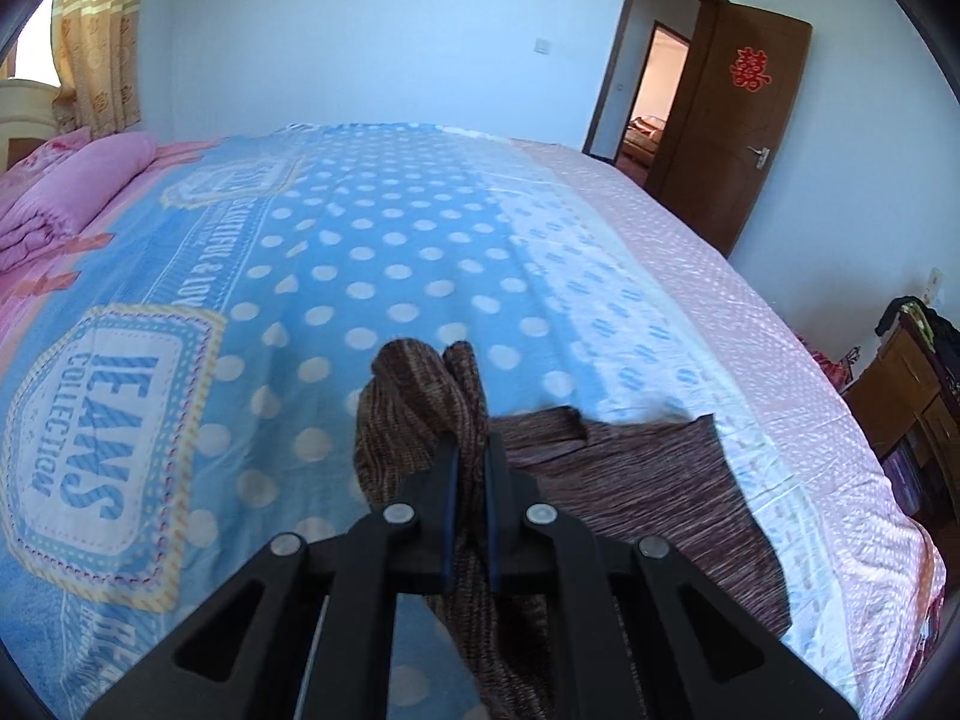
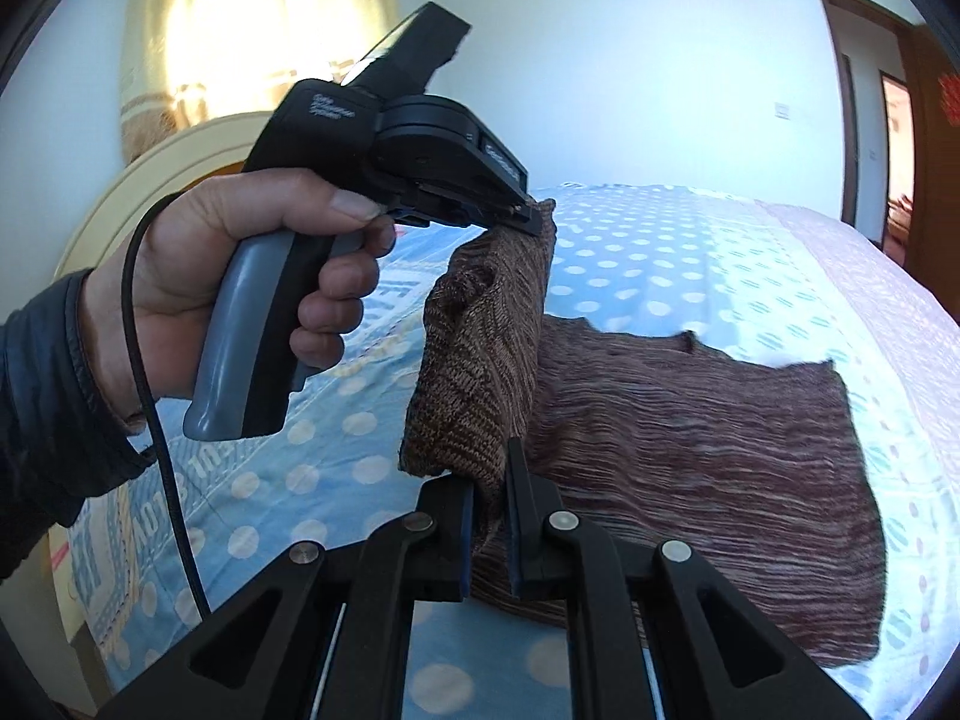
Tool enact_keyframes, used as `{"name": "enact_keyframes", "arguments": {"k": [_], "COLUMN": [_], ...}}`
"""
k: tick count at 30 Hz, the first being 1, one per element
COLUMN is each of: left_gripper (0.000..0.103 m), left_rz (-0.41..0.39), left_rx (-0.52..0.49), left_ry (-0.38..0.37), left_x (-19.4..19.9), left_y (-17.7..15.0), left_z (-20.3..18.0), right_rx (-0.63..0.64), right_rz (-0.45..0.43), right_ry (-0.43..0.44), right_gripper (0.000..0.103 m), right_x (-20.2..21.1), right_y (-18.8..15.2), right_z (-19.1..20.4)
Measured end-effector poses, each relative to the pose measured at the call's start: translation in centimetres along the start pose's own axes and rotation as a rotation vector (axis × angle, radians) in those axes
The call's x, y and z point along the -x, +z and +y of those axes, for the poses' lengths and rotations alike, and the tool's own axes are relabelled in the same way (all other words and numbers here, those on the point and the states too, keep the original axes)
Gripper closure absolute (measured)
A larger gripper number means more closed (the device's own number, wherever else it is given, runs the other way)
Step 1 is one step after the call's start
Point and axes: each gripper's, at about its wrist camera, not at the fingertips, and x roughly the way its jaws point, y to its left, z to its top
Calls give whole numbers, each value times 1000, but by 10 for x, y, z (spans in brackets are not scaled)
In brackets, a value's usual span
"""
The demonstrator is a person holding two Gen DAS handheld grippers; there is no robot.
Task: Fold small clothes
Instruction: 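Lift the held edge with both grippers and fold it over the sweater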
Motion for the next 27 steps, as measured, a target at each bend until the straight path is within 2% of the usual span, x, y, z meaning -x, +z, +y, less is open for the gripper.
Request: {"name": "enact_keyframes", "arguments": {"k": [16,27], "left_gripper": [95,95], "left_rz": [30,90], "left_rx": [-89,-155], "left_ry": [-124,-162], "left_x": [-36,-80], "left_y": [6,-3], "left_z": [-97,-146], "right_rx": [-167,-298], "right_rz": [31,67], "right_ry": [-63,-97], "right_gripper": [96,96], "right_x": [39,50], "right_y": [-17,-36], "right_z": [-82,-131]}}
